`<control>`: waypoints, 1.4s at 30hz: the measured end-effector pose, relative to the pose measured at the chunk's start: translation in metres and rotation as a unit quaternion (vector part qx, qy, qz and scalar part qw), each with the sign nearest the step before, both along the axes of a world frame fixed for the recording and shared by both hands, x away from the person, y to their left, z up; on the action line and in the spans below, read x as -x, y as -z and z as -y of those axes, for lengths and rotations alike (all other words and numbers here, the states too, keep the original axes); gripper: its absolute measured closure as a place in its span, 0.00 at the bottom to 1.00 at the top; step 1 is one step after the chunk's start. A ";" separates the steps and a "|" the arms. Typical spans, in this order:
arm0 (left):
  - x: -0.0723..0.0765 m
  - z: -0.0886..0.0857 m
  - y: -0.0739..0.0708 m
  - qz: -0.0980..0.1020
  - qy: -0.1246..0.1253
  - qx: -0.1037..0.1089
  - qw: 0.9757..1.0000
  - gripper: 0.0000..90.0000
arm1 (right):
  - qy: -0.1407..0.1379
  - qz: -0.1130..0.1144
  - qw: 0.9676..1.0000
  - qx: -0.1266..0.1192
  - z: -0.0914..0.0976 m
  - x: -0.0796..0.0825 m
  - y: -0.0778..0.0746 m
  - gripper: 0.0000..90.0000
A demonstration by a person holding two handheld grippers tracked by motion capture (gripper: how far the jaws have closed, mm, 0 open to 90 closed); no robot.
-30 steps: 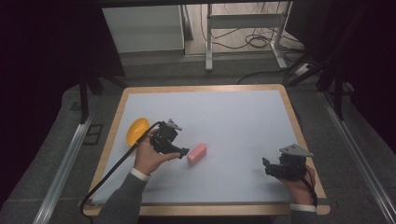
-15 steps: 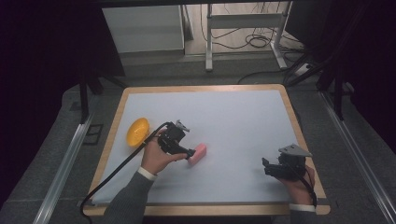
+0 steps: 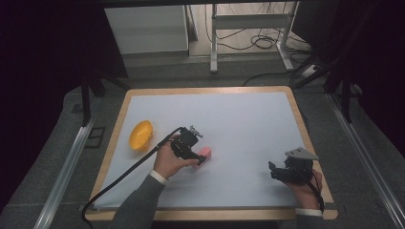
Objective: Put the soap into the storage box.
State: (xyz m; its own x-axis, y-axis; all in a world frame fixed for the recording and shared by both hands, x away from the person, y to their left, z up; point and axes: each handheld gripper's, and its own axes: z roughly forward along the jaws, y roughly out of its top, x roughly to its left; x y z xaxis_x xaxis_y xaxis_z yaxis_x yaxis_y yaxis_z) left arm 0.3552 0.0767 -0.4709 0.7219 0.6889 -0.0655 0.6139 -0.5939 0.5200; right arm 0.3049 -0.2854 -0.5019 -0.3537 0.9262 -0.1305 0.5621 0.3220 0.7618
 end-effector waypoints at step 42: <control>-0.009 0.010 0.020 -0.026 -0.004 0.008 1.000 0.67 | 0.011 -0.003 1.000 0.006 0.001 -0.002 0.002 0.10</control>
